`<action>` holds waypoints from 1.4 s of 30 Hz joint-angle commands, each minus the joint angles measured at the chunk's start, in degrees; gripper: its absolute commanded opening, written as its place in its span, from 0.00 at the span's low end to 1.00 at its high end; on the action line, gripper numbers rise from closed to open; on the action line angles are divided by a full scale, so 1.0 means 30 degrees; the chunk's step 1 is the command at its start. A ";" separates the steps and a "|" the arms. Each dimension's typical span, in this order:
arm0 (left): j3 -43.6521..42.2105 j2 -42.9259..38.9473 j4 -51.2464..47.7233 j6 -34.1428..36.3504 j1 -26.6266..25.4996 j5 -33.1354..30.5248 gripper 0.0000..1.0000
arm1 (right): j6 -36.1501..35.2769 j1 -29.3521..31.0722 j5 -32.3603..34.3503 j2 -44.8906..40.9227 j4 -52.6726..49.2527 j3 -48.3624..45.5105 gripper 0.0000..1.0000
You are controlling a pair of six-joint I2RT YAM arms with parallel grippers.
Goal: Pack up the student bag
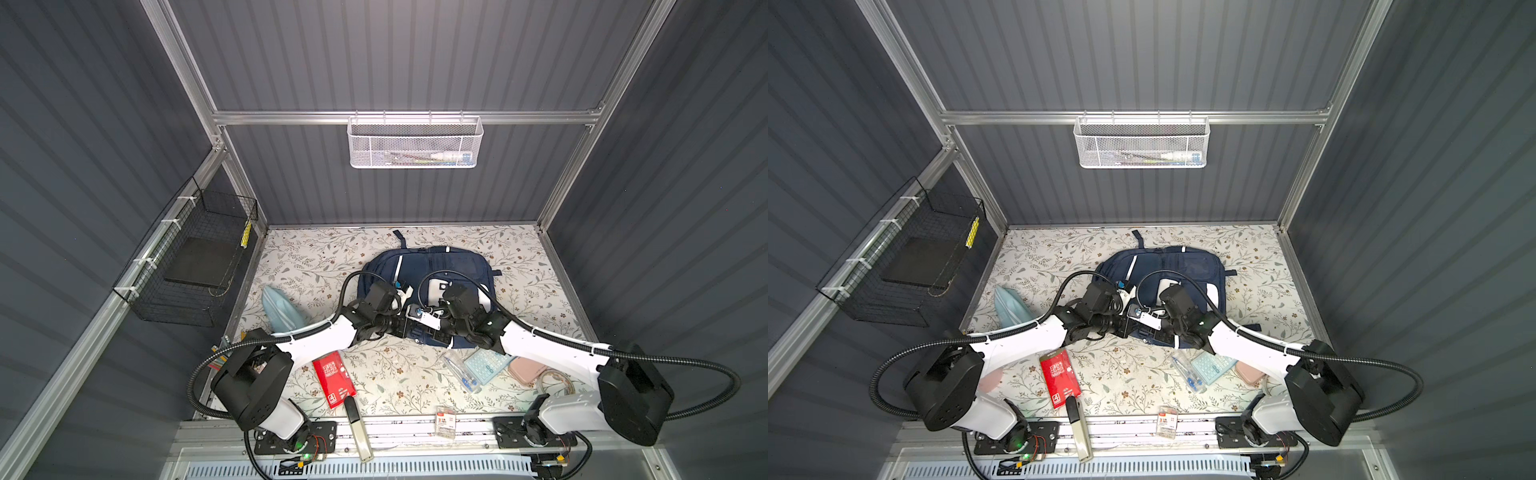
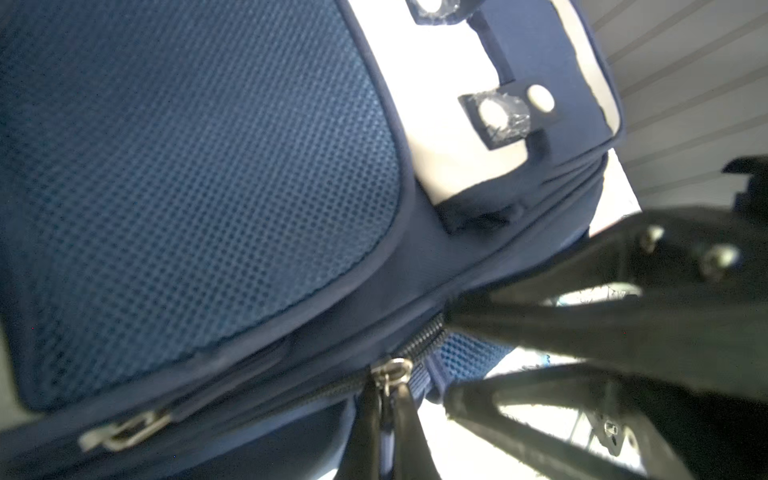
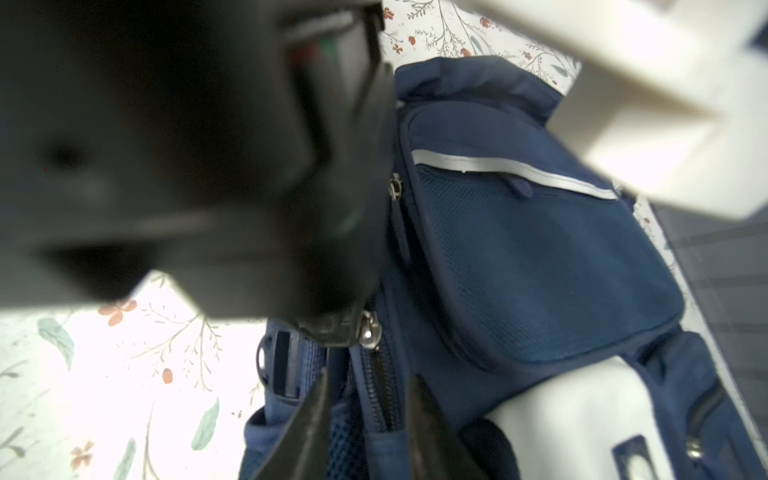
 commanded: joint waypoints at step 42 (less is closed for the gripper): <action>0.1663 -0.3689 -0.5947 -0.1503 0.1823 -0.0755 0.00 | 0.1096 0.2423 0.5331 0.4561 0.4592 0.1314 0.27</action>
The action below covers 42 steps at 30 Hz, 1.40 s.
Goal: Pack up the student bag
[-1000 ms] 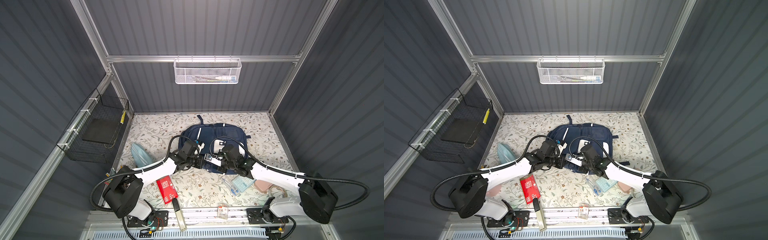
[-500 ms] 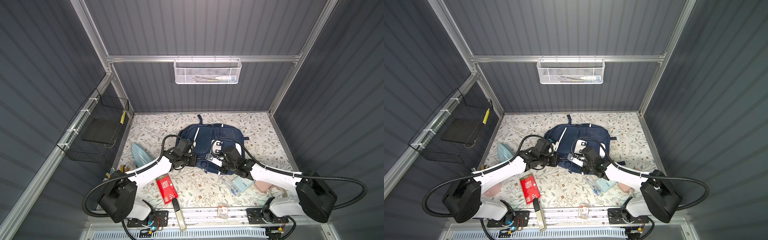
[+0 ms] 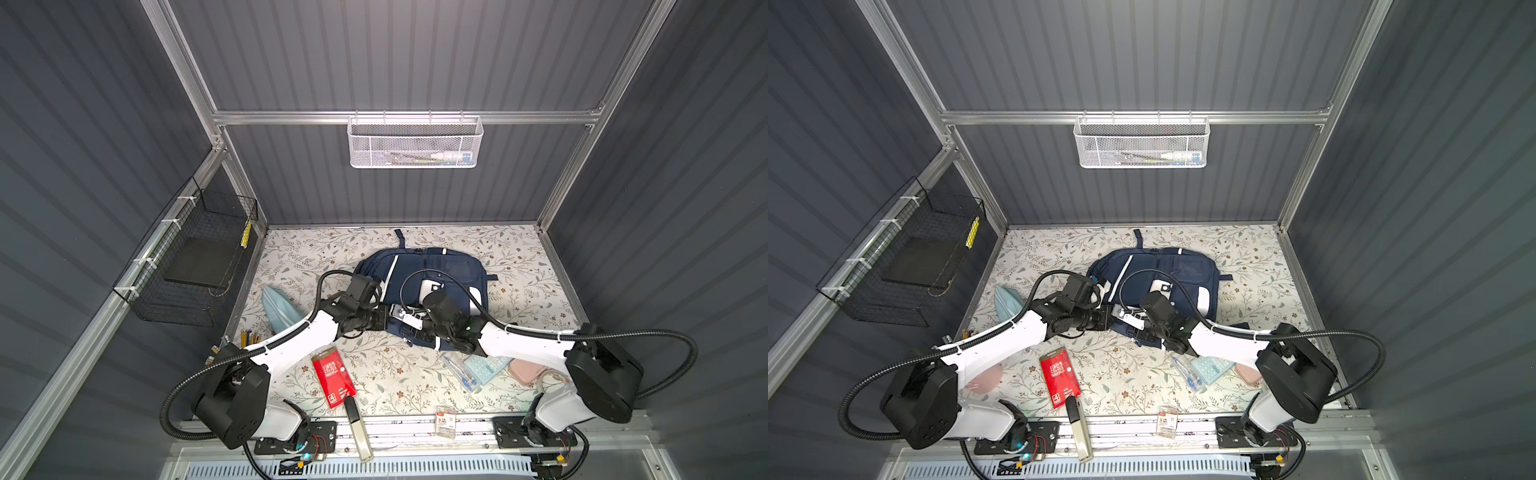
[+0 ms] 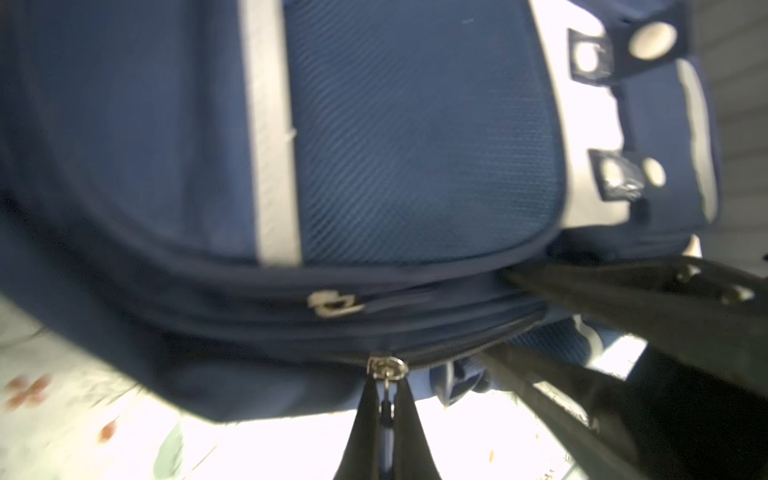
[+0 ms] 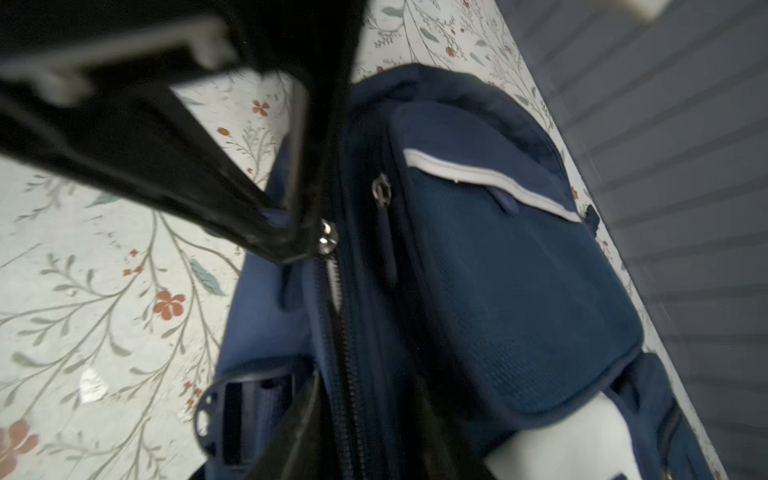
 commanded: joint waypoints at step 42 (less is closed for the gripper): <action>0.2249 -0.2146 -0.0557 -0.1729 0.0069 0.2052 0.00 | 0.1553 -0.2743 -0.0677 -0.9607 0.1714 -0.4909 0.54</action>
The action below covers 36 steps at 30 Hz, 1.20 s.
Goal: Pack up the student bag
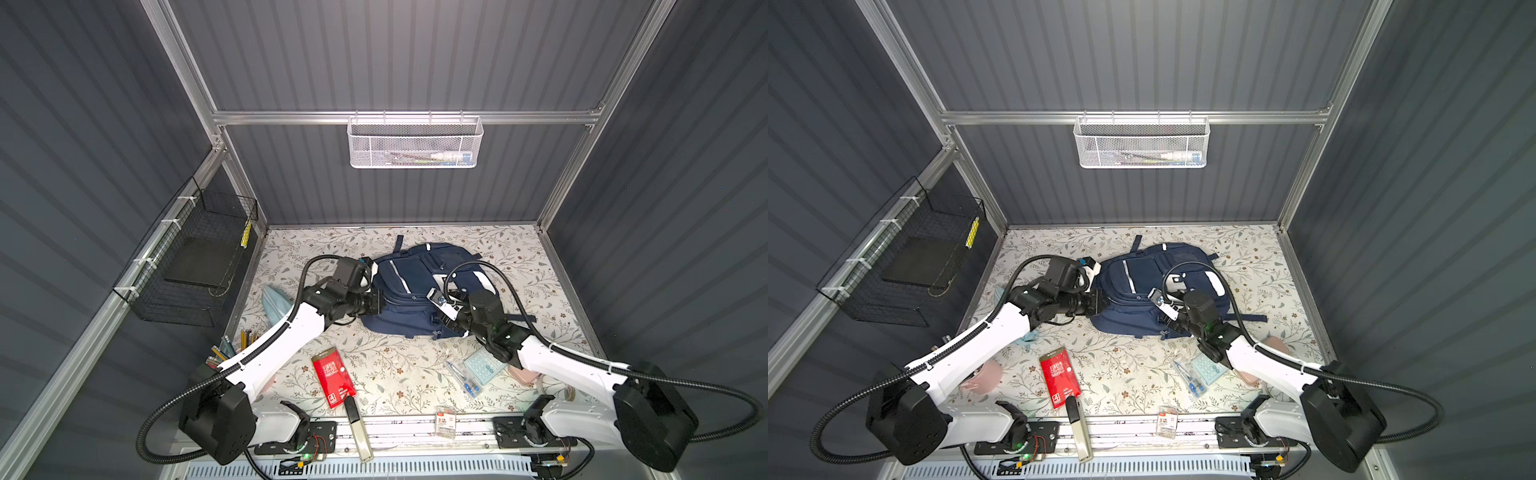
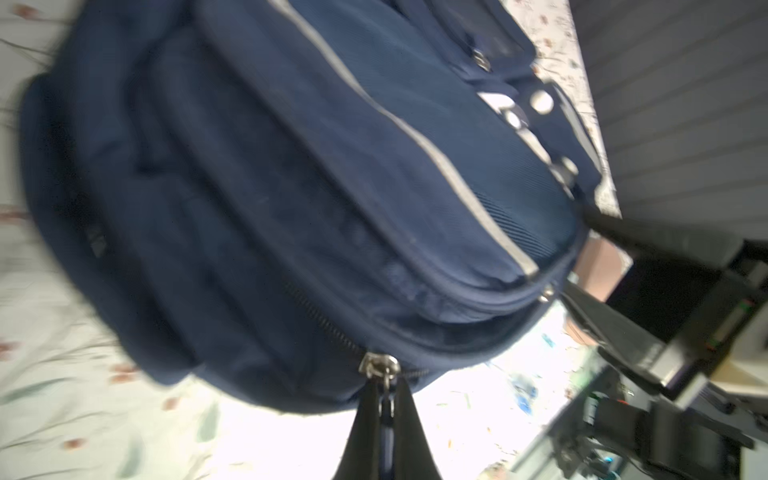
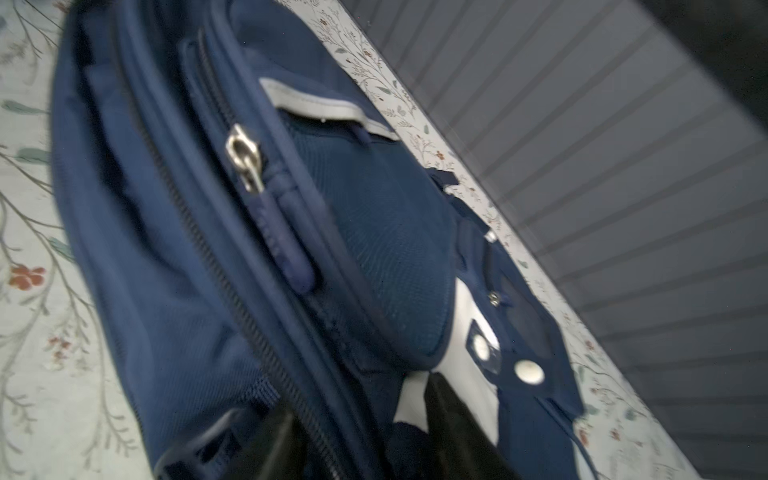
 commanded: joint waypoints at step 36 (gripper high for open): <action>0.0989 0.1852 0.0541 0.1791 0.4666 -0.3852 0.00 | -0.1218 0.0784 -0.3157 -0.2976 -0.1151 -0.1284 0.00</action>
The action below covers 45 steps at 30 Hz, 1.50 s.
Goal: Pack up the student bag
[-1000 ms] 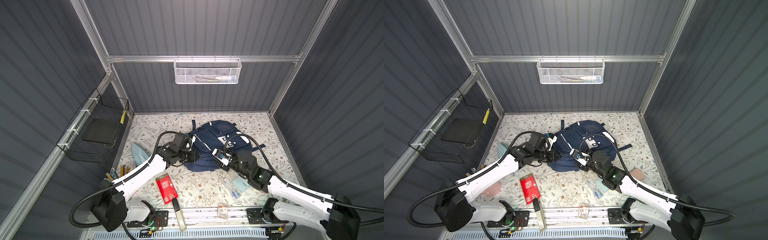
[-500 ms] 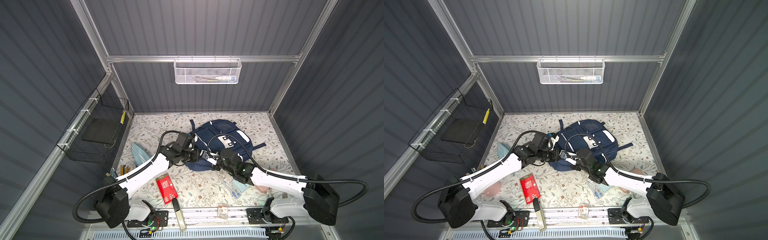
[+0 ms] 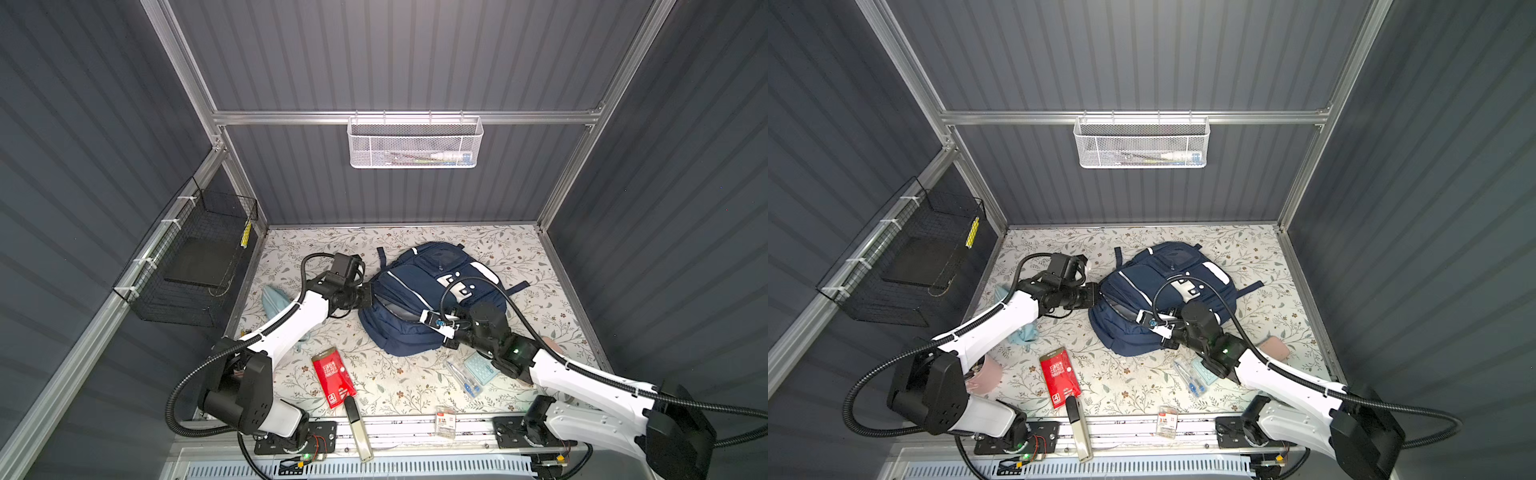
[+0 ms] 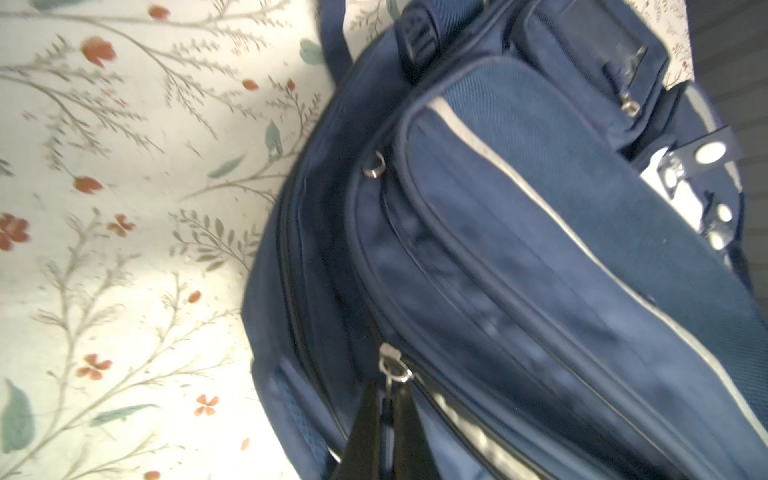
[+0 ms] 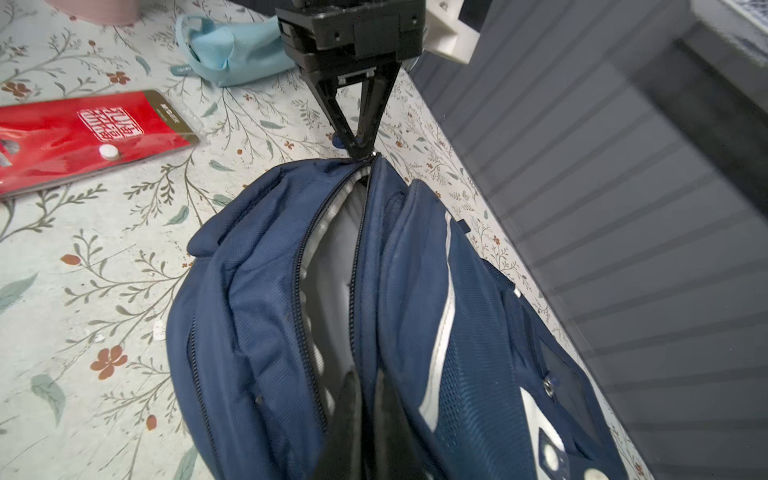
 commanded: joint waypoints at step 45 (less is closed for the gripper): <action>-0.3524 -0.3877 0.0981 -0.1027 0.0784 -0.1677 0.00 | -0.1309 -0.1220 -0.1873 0.0151 -0.0146 0.0862 0.00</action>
